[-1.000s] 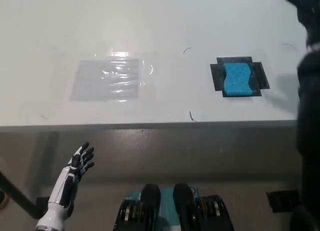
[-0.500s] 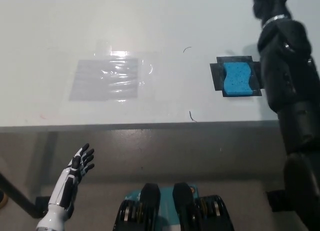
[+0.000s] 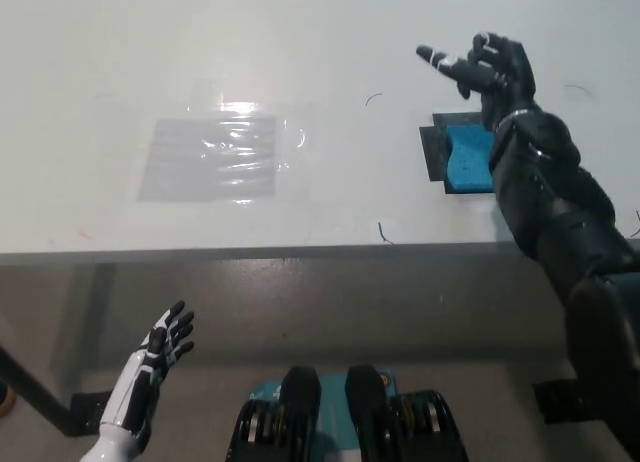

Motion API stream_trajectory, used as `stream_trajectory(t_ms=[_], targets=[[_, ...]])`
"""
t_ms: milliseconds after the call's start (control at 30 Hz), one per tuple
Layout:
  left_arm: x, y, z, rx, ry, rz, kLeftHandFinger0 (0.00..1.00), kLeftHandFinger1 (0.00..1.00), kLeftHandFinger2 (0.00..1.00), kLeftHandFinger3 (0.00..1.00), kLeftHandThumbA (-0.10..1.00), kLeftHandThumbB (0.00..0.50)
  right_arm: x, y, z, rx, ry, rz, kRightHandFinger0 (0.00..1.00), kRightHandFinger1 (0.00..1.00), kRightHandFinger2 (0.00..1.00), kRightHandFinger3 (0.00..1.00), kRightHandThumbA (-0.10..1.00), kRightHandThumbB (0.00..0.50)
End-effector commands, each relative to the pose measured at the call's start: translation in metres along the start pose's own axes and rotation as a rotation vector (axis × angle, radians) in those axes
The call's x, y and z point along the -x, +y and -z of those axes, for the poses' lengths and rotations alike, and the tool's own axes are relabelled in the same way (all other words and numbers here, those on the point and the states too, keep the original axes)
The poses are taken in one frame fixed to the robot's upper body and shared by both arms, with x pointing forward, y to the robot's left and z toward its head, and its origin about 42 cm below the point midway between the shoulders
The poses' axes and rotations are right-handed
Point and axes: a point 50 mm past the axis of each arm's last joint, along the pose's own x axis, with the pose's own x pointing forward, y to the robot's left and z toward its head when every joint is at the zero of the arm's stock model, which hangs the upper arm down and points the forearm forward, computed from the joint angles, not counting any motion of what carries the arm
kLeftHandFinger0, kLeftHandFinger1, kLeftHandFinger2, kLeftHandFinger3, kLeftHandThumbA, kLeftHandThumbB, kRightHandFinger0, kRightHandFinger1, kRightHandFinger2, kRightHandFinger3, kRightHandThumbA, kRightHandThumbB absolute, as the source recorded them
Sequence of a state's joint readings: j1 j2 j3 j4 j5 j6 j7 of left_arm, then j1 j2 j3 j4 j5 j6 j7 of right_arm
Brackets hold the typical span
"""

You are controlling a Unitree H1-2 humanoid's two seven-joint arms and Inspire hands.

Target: A soft sponge is kept on the balc marked spot on the table infront of the robot and it uses its right hand fist to press down on it and drrags it across the table in a back and forth manner twice to clean it

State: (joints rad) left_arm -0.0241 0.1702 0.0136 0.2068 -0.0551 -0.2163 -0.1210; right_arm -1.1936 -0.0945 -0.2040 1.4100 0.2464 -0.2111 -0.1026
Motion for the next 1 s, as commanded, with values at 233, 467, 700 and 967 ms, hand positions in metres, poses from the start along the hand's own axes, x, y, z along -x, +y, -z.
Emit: stream_trajectory(t_ms=[233,467,700,967], targets=[[0.003,0.001,-0.007,-0.012,-0.058,0.026,1.0,1.0,1.0,1.0,1.0,0.5,0.012,-0.031,0.036,0.05,0.004,0.059,0.0,0.0,0.17,0.17,1.0,0.224],[0.002,-0.002,-0.01,-0.016,-0.051,0.031,1.0,1.0,1.0,1.0,1.0,0.5,0.025,-0.039,0.072,0.064,0.097,0.059,0.0,0.0,0.13,0.19,1.0,0.245],[0.001,-0.004,-0.013,-0.009,-0.056,0.041,1.0,1.0,1.0,1.0,1.0,0.5,0.037,-0.039,0.1,0.048,0.154,0.055,0.0,0.0,0.1,0.13,1.0,0.215],[-0.006,-0.002,-0.016,-0.013,-0.083,0.051,1.0,1.0,1.0,1.0,1.0,0.5,0.051,-0.031,0.126,0.09,0.217,0.044,0.0,0.0,0.08,0.09,1.0,0.24]])
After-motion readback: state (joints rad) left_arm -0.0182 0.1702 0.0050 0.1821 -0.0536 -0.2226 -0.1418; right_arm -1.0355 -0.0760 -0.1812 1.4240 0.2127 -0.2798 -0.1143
